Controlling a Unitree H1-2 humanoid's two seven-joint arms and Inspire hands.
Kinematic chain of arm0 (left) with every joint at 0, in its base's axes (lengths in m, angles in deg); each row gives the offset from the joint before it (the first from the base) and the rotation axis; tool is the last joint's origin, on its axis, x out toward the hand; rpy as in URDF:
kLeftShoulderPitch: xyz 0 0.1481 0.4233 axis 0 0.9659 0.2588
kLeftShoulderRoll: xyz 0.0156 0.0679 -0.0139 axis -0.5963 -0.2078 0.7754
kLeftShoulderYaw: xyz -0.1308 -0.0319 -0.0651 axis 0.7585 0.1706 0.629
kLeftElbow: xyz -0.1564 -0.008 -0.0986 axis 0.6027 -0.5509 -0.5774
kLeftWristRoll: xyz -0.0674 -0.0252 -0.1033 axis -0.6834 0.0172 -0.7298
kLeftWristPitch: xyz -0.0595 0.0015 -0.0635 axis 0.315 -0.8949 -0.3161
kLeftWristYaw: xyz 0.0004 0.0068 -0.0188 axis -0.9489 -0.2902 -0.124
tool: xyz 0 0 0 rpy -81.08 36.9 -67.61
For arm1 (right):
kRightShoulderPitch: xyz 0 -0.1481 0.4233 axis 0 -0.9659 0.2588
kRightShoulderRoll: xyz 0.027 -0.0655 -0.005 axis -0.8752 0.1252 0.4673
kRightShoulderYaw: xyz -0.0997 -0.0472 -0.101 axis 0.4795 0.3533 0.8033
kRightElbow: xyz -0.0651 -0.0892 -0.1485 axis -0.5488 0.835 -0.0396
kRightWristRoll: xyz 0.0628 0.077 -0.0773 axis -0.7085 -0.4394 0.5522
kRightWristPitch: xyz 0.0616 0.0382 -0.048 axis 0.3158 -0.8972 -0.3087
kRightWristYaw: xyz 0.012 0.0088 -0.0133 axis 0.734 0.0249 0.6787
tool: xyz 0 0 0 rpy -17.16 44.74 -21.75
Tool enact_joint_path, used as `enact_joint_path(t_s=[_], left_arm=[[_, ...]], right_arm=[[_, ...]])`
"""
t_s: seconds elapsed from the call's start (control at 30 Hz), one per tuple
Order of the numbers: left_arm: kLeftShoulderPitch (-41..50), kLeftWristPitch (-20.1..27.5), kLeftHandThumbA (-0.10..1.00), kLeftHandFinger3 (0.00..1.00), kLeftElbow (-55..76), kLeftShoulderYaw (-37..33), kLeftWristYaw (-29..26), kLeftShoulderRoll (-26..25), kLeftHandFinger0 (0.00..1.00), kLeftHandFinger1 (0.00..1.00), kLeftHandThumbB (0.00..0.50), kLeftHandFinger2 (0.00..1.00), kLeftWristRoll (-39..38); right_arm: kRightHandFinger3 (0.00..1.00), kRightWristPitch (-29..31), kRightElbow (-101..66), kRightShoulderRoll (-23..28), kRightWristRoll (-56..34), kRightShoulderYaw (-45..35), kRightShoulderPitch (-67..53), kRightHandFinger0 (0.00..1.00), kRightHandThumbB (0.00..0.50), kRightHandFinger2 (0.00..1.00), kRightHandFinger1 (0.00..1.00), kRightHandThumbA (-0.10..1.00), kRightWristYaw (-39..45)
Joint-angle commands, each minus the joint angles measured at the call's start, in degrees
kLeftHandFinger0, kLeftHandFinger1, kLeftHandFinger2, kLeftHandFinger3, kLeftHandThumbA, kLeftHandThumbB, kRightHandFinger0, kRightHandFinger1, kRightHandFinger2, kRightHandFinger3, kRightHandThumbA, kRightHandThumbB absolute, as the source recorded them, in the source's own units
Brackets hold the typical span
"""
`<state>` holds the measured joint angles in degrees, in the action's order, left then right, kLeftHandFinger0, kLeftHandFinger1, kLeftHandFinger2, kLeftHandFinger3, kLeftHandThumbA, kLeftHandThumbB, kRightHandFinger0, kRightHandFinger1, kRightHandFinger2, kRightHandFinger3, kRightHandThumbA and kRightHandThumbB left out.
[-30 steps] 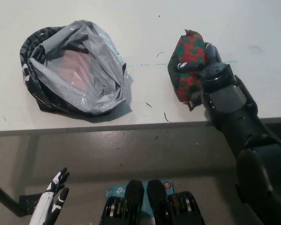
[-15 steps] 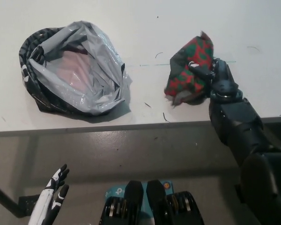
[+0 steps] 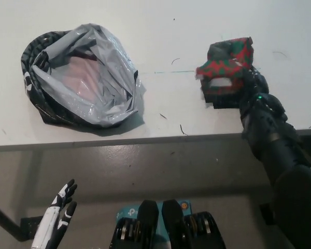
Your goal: The robot uses its right hand to pick up a bag of coffee beans and puts it in the black plastic bag, then the robot grabs the top of the bag and lifts it.
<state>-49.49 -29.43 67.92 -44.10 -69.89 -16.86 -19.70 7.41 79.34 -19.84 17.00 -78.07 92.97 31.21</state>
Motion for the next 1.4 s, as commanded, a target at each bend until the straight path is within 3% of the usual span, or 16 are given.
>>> enact_joint_path(t_s=[0.0,0.07,0.13,0.2,0.23,0.33,0.43,0.57,0.7,0.77,0.9,1.0,1.23,1.27,1.33,1.37], left_arm=[[-0.9,1.2,1.0,1.0,1.6,0.4,0.1,-0.5,1.0,1.0,0.271,1.0,-1.1],[-1.0,1.2,1.0,1.0,1.6,0.4,0.1,-0.5,1.0,1.0,0.263,1.0,-1.1],[-0.9,1.3,1.0,1.0,1.5,0.4,0.1,-0.5,1.0,1.0,0.26,1.0,-1.2],[-0.9,1.1,1.0,1.0,1.5,0.3,0.2,-0.5,1.0,1.0,0.274,1.0,-1.1],[-0.9,0.9,1.0,1.0,1.5,0.3,0.2,-0.5,1.0,1.0,0.277,1.0,-1.0],[-1.0,1.1,1.0,1.0,1.1,0.1,0.2,-0.6,1.0,1.0,0.278,1.0,-0.7],[-0.9,0.8,1.0,1.0,1.4,-0.1,0.6,-0.8,1.0,1.0,0.276,1.0,-0.5],[-1.1,0.5,1.0,1.0,1.4,-0.2,0.6,-0.9,1.0,1.0,0.282,1.0,-0.2],[-1.4,0.7,1.0,1.0,0.9,-0.5,0.8,-1.1,1.0,1.0,0.273,1.0,-0.1],[-1.3,0.2,1.0,1.0,1.3,-0.6,0.9,-1.2,1.0,1.0,0.26,1.0,0.4],[-0.9,0.3,1.0,1.0,1.4,-0.8,1.1,-1.2,1.0,1.0,0.251,1.0,0.5],[-0.6,-0.3,1.0,1.0,1.8,-1.0,1.4,-1.3,1.0,1.0,0.253,1.0,0.5],[-0.8,-1.0,1.0,1.0,2.1,-1.4,1.7,-1.8,1.0,1.0,0.261,1.0,1.2],[-0.8,-0.8,1.0,1.0,2.0,-1.5,1.8,-1.9,1.0,1.0,0.253,1.0,1.2],[-0.8,0.0,1.0,1.0,1.6,-1.7,1.9,-2.0,1.0,1.0,0.238,1.0,1.0],[-0.8,0.1,0.99,1.0,1.6,-1.8,2.1,-2.2,1.0,1.0,0.228,1.0,0.9]], right_arm=[[1.0,-8.6,2.8,-2.3,-24.6,-15.7,1.0,0.0,0.149,0.65,0.06,-0.1,16.6],[1.0,-10.7,2.7,-2.4,-27.7,-19.5,2.1,0.0,0.108,0.67,0.05,-0.1,18.7],[0.66,-10.3,2.1,-2.7,-28.2,-20.1,2.7,0.0,0.118,0.69,0.07,-0.1,20.3],[0.8,-10.6,1.3,-3.2,-28.4,-20.8,3.8,0.0,0.133,0.69,0.17,-0.1,22.3],[1.0,-10.6,0.6,-3.4,-28.4,-20.7,4.4,0.0,0.121,0.7,0.2,-0.1,23.0],[1.0,-11.3,-0.8,-3.7,-28.2,-20.5,5.7,0.0,0.097,0.72,0.22,-0.1,24.7],[1.0,-14.4,-4.1,-4.3,-28.4,-18.6,7.9,0.0,0.116,0.74,0.25,-0.1,27.2],[1.0,-16.8,-8.5,-5.3,-29.0,-16.4,9.6,0.0,0.128,0.78,0.24,-0.1,25.6],[1.0,-18.9,-19.1,-8.3,-27.4,-9.0,10.7,0.0,0.07,0.74,0.28,-0.1,23.7],[1.0,-21.0,-23.1,-9.5,-28.4,-7.2,10.9,0.0,0.093,0.77,0.3,-0.1,21.0],[1.0,-24.4,-28.3,-11.2,-29.8,-3.5,10.5,0.0,0.121,0.8,0.27,-0.1,19.2],[1.0,-24.9,-30.9,-12.4,-30.4,-1.4,10.3,0.0,0.114,0.75,0.18,-0.1,18.0],[1.0,-24.6,-34.0,-13.6,-29.4,6.4,11.0,0.0,0.115,0.69,0.16,-0.1,18.4],[0.78,-24.2,-33.6,-13.6,-29.1,7.2,11.2,0.0,0.124,0.67,0.16,-0.1,18.3],[0.81,-23.4,-32.4,-13.7,-28.2,9.4,11.9,0.0,0.126,0.69,0.17,-0.1,18.0],[1.0,-22.1,-30.6,-13.8,-26.3,11.8,12.8,0.0,0.101,0.72,0.19,-0.1,17.7]])
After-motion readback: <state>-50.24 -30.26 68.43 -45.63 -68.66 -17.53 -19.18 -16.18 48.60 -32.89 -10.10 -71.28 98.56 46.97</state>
